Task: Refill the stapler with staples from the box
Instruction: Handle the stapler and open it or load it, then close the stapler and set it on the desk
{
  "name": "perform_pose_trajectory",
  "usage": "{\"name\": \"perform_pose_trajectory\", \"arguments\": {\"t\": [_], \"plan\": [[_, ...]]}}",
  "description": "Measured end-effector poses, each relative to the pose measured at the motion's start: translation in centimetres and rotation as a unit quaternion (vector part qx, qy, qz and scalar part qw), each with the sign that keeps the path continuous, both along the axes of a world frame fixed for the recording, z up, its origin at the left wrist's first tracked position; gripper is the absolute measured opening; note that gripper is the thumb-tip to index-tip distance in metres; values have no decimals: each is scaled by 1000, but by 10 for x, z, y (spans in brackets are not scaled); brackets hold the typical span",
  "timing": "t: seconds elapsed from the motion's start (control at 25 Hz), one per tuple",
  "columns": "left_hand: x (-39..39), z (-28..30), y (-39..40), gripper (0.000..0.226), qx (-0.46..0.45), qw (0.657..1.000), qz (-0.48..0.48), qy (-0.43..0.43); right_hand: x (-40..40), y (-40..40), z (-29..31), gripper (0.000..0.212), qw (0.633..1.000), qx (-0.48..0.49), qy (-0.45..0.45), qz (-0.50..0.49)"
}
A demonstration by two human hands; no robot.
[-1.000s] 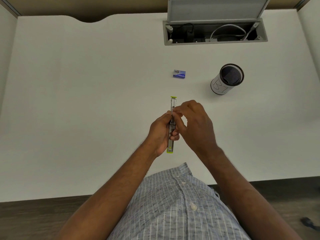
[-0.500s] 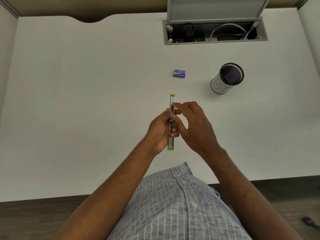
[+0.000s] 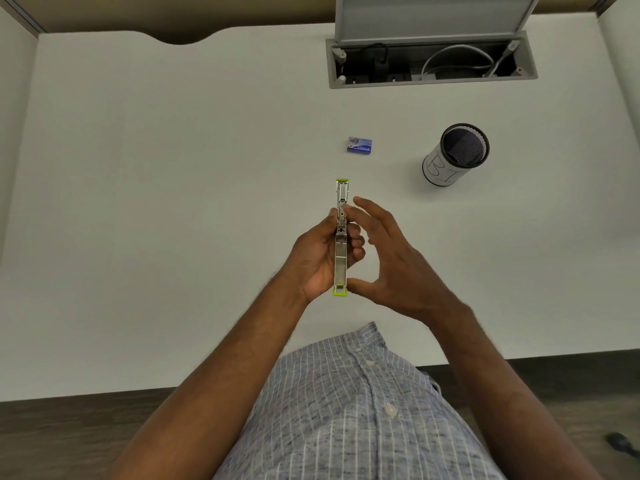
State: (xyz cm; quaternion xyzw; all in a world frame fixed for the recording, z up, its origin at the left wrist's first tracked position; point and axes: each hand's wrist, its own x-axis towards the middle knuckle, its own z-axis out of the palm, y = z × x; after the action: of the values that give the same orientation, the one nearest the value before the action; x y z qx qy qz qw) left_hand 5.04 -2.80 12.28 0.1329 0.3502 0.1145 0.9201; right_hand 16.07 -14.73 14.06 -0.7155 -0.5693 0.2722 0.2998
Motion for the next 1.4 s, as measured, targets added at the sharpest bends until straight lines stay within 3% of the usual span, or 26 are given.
{"name": "perform_pose_trajectory", "arguments": {"t": [0.2,0.32,0.44,0.6,0.76,1.04,1.28,1.4], "plan": [[-3,0,-4,31,64,997,-41,-10,3,15,7,105,960,15,252,-126],[-2,0,-9,24,113,991,-71,-17,4,27,12,82,899,7,390,-198],[-1,0,-14,35,146,983,-109,-25,5,35,16,60,846,7,467,-258],[-2,-4,-13,38,171,978,-120,-17,5,37,17,52,830,19,480,-284],[-2,-5,-12,39,187,975,-121,-9,7,35,14,29,837,20,462,-293],[-4,-6,-8,34,232,963,-139,-7,9,35,12,33,845,13,452,-285],[-10,-10,5,45,276,952,-135,12,13,38,8,42,777,33,564,-278],[-13,-15,15,37,354,923,-110,104,17,40,5,45,730,40,615,-296]]}}
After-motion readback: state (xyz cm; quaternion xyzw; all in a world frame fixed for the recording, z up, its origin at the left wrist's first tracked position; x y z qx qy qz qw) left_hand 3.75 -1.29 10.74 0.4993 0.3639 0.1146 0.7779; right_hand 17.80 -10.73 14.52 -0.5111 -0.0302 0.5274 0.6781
